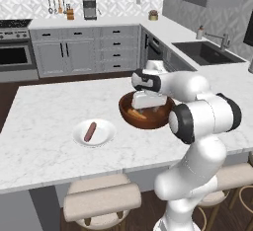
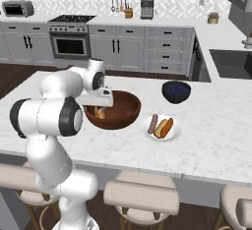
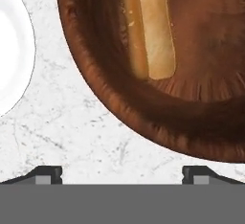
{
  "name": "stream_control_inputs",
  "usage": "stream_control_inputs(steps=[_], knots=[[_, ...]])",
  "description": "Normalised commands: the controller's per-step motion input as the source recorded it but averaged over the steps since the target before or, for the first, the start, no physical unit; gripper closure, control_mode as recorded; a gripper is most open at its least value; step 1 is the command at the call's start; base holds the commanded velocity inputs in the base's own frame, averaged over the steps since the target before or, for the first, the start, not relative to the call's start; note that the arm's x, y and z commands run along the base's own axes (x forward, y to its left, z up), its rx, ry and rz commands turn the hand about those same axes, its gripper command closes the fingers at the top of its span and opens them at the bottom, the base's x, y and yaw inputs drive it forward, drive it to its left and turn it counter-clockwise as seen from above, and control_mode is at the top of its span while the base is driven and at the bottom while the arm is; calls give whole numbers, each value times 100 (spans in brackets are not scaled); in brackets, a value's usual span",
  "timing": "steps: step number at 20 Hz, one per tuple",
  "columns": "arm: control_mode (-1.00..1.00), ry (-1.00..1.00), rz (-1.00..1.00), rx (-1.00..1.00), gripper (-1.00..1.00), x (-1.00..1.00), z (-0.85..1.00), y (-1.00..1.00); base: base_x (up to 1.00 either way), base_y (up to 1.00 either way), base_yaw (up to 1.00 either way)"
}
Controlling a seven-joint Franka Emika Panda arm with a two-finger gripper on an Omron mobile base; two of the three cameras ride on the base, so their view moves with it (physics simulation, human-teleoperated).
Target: Place one bun and one sausage from the bowl on each plate.
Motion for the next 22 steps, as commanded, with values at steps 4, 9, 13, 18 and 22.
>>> stream_control_inputs(steps=[4, 9, 13, 18, 22], knots=[[-100, 0, 41, 21, -100, 60, -34, 0, 0, 0, 0], [-100, 0, 32, 20, -100, 67, -27, 0, 0, 0, 0], [-100, 0, 12, 13, -100, 20, -34, 0, 0, 0, 0], [-100, 0, 0, 6, -100, 0, -36, 4, 0, 0, 0], [-100, -1, -4, 2, -100, 5, -11, 15, 0, 0, 0]])
